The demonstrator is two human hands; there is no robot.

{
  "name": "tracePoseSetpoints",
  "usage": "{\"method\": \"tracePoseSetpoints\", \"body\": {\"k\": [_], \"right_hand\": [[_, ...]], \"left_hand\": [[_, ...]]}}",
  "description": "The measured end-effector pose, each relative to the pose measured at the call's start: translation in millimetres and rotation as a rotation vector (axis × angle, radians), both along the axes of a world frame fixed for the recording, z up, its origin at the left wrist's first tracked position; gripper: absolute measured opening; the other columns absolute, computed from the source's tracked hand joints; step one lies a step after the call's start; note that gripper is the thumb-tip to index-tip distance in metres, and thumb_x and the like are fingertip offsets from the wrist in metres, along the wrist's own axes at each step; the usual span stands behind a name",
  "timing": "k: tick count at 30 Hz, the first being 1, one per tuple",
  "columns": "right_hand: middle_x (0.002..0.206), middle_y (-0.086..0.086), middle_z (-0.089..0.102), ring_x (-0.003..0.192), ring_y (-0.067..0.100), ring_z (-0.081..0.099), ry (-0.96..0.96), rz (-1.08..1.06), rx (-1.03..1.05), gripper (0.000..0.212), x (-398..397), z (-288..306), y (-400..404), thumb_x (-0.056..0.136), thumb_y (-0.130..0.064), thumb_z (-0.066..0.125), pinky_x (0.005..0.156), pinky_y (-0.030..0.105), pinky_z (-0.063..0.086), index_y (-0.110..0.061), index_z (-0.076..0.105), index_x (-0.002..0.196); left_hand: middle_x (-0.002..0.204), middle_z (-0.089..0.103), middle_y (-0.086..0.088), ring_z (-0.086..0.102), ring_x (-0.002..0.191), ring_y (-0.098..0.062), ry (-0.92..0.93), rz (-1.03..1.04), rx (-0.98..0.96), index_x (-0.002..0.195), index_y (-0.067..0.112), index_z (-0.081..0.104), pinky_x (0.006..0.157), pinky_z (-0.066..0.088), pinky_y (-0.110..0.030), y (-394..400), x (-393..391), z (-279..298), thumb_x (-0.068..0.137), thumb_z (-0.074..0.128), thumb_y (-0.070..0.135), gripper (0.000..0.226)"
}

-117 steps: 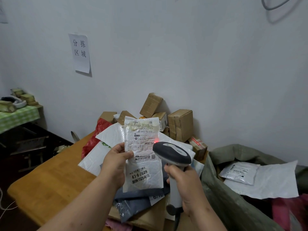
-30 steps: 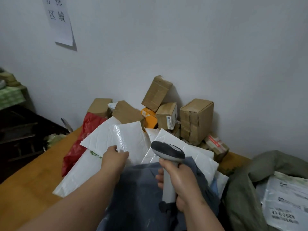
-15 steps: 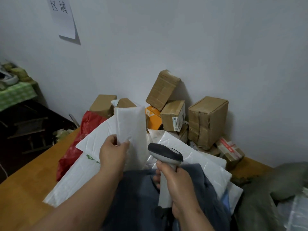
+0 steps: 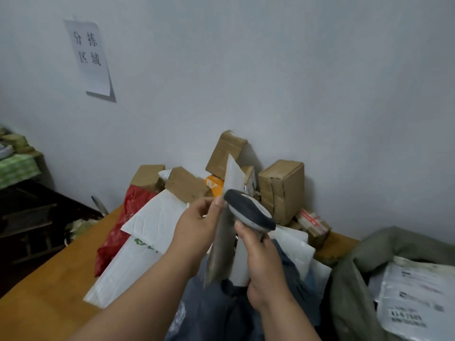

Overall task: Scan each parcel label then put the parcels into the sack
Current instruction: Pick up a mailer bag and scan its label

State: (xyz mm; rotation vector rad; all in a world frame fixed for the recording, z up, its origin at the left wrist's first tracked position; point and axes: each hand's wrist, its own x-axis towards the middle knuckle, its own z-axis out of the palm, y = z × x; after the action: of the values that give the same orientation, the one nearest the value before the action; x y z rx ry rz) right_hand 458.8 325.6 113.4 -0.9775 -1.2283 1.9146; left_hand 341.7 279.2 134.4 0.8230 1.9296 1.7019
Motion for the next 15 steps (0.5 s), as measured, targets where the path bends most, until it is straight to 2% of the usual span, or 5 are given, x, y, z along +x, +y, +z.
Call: {"method": "tracePoseSetpoints", "body": {"k": [5, 8, 10, 13, 15], "right_hand": [[0.116, 0.013, 0.074, 0.111, 0.035, 0.069, 0.122, -0.061, -0.115, 0.066, 24.0, 13.5, -23.4, 0.064, -0.049, 0.079, 0.102, 0.060, 0.050, -0.024, 0.068, 0.124], [0.119, 0.021, 0.072, 0.113, 0.041, 0.068, 0.195, -0.032, -0.225, 0.075, 37.5, 16.2, -38.7, 0.061, -0.050, 0.079, 0.103, 0.063, 0.047, -0.017, 0.068, 0.126], [0.121, 0.023, 0.070, 0.113, 0.043, 0.067, 0.238, -0.009, -0.218, 0.070, 44.7, 17.4, -49.6, 0.066, -0.048, 0.078, 0.103, 0.064, 0.047, -0.016, 0.067, 0.128], [0.125, 0.023, 0.068, 0.115, 0.043, 0.066, 0.251, -0.053, -0.154, 0.070, 51.7, 18.8, -65.8, 0.067, -0.039, 0.079, 0.102, 0.064, 0.047, -0.015, 0.063, 0.131], [0.122, 0.022, 0.070, 0.113, 0.043, 0.067, 0.223, -0.102, -0.143, 0.065, 56.2, 19.1, -76.4, 0.069, -0.034, 0.079, 0.102, 0.062, 0.049, -0.012, 0.065, 0.129]], "left_hand": [[0.113, 0.070, 0.012, 0.067, 0.103, -0.012, -0.194, -0.185, -0.008, 0.122, 0.032, 0.068, 0.080, 0.052, -0.028, -27.8, 14.6, 0.6, 0.097, 0.063, 0.034, 0.026], [0.141, 0.045, 0.011, 0.049, 0.129, -0.022, -0.283, -0.211, -0.196, 0.148, 0.030, 0.040, 0.099, 0.043, -0.035, -49.4, 12.5, 2.3, 0.069, 0.080, 0.058, 0.092], [0.142, 0.053, -0.004, 0.054, 0.125, -0.030, -0.510, -0.348, -0.243, 0.149, 0.023, 0.040, 0.103, 0.046, -0.042, -66.5, 11.7, 4.3, 0.050, 0.084, 0.064, 0.116], [0.111, 0.072, -0.013, 0.067, 0.102, -0.029, -0.637, -0.410, -0.207, 0.126, 0.009, 0.065, 0.086, 0.056, -0.038, -87.5, 8.7, 2.5, 0.053, 0.089, 0.040, 0.083], [0.108, 0.075, -0.013, 0.069, 0.106, -0.033, -0.640, -0.352, -0.164, 0.120, 0.002, 0.067, 0.095, 0.054, -0.041, -95.1, 7.2, -1.5, 0.062, 0.084, 0.014, 0.062]]}}
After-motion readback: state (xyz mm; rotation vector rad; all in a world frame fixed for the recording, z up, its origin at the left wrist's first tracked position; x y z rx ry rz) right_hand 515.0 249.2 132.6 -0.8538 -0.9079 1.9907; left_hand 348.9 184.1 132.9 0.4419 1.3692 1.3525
